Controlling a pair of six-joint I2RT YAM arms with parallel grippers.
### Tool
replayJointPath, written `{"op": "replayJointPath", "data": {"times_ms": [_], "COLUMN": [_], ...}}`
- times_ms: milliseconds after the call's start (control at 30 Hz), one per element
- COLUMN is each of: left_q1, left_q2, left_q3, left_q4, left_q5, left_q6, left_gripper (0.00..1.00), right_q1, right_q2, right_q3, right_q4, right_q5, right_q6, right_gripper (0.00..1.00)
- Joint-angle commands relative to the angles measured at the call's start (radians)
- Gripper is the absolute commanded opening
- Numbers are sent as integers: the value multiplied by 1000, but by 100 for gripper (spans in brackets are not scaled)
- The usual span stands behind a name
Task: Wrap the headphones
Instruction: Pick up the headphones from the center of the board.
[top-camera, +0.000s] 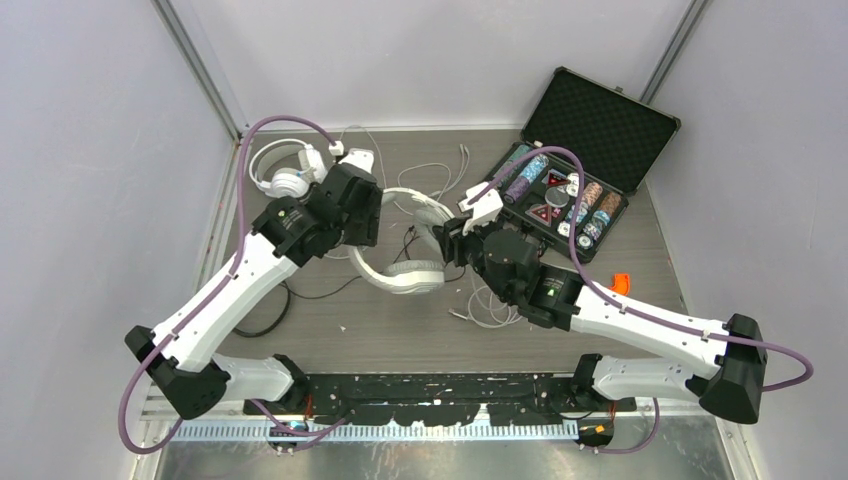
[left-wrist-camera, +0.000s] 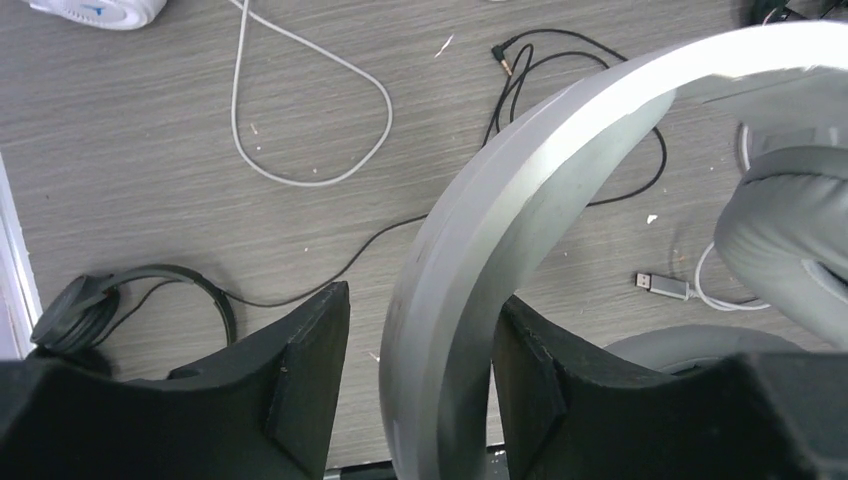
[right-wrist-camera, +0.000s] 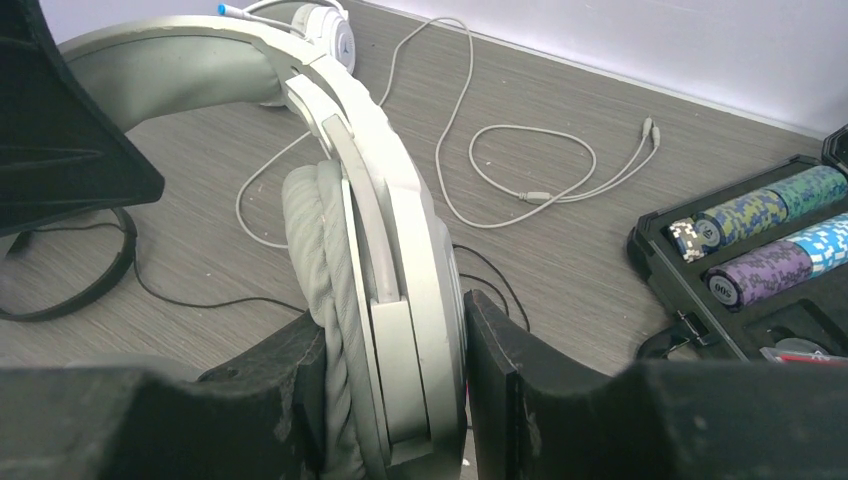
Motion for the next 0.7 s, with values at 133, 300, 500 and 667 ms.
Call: {"op": "replayJointPath", "data": {"times_ms": [133,300,500,667], "left_q1": [3,2,10,58], "left_q2": [10,8,-8,-19], "left_q3": [15,14,-11,-25], "left_q4": [95,98,110,91], "left_q5": [-3,8,39,78], "left_q6": [40,47,61,75], "left_gripper": [45,19,0,0], "right_q1": [3,3,3,3], "right_q2": [-9,-5,-16,-84], "right_q3": [26,21,25,10], "right_q4": [135,128,90,0], "right_q5": [-2,-10,-87,-111], "right_q6": [62,64,28,14], "right_gripper": [0,0,39,73]}}
